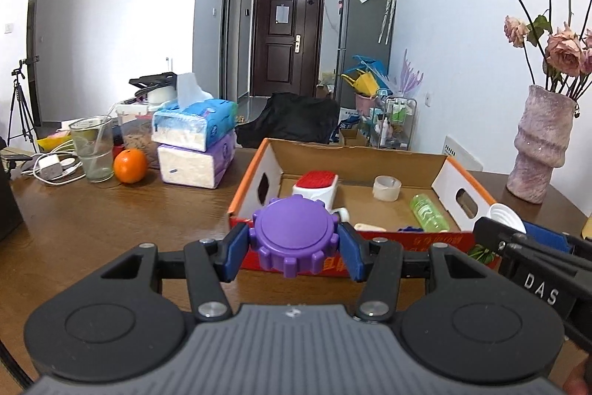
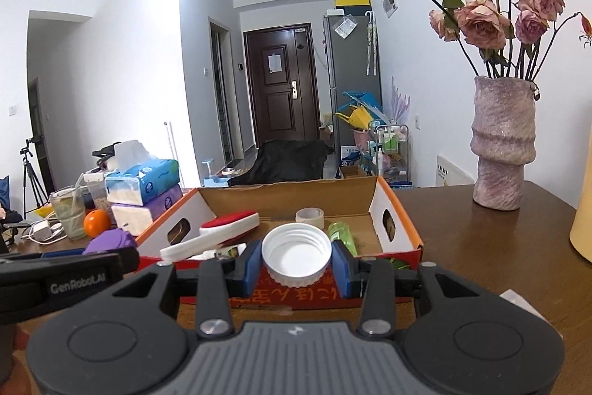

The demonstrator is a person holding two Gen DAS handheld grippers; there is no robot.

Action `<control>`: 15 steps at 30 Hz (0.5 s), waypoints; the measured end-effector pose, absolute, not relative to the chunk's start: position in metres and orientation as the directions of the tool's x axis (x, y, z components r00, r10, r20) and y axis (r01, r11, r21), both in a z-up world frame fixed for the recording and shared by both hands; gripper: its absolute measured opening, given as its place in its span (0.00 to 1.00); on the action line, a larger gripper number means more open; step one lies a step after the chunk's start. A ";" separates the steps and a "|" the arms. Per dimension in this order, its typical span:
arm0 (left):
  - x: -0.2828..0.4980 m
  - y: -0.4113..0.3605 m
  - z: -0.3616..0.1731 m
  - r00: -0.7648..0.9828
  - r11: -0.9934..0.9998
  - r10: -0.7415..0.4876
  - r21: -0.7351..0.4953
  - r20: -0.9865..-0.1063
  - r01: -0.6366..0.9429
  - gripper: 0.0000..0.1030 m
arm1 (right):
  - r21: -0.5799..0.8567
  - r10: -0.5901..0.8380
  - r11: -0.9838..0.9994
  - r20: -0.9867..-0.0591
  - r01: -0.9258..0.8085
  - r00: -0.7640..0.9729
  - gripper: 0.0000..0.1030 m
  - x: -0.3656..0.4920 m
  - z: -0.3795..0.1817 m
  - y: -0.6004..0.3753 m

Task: Organize rigid objects
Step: 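Carry the purple cap and white cap over the red box with both grippers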

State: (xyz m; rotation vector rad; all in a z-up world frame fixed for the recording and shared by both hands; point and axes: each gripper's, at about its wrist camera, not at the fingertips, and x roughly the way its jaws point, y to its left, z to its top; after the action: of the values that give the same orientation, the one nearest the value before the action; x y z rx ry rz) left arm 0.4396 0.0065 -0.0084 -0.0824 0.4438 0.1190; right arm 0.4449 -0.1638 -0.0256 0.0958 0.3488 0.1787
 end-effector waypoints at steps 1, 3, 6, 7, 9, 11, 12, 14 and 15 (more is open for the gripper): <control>0.442 0.004 -0.008 0.897 0.990 0.093 -0.055 -0.432 -0.130 0.52 | 0.124 0.190 0.980 -0.332 -0.157 0.924 0.38 0.447 -0.025 -0.165; 0.446 0.000 -0.007 0.898 0.991 0.089 -0.055 -0.431 -0.125 0.52 | 0.123 0.188 0.980 -0.330 -0.155 0.925 0.38 0.450 -0.025 -0.166; 0.452 -0.005 -0.006 0.902 0.991 0.085 -0.055 -0.424 -0.119 0.52 | 0.122 0.183 0.981 -0.328 -0.150 0.927 0.38 0.455 -0.024 -0.169; 0.455 -0.005 -0.007 0.902 0.991 0.083 -0.056 -0.423 -0.117 0.52 | 0.122 0.181 0.981 -0.327 -0.148 0.927 0.38 0.457 -0.024 -0.171; 0.460 -0.007 -0.007 0.902 0.992 0.081 -0.057 -0.425 -0.116 0.52 | 0.121 0.175 0.982 -0.329 -0.142 0.928 0.38 0.463 -0.024 -0.173; 0.466 -0.010 -0.007 0.901 0.992 0.075 -0.062 -0.426 -0.111 0.52 | 0.121 0.169 0.983 -0.332 -0.135 0.928 0.38 0.468 -0.025 -0.174; 0.469 -0.011 -0.007 0.902 0.992 0.072 -0.064 -0.426 -0.109 0.52 | 0.122 0.167 0.984 -0.334 -0.133 0.928 0.38 0.471 -0.026 -0.176; 0.474 -0.013 -0.006 0.905 0.992 0.066 -0.066 -0.421 -0.104 0.52 | 0.121 0.161 0.984 -0.334 -0.127 0.929 0.38 0.475 -0.026 -0.177; 0.478 -0.014 -0.006 0.906 0.993 0.063 -0.069 -0.419 -0.101 0.52 | 0.120 0.159 0.985 -0.335 -0.125 0.929 0.38 0.477 -0.027 -0.178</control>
State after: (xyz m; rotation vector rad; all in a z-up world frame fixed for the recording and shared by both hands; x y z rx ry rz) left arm 0.4777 -0.0144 -0.0058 -0.0900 0.4294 0.0845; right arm 0.4775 -0.1781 -0.0268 0.0977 0.3506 0.1455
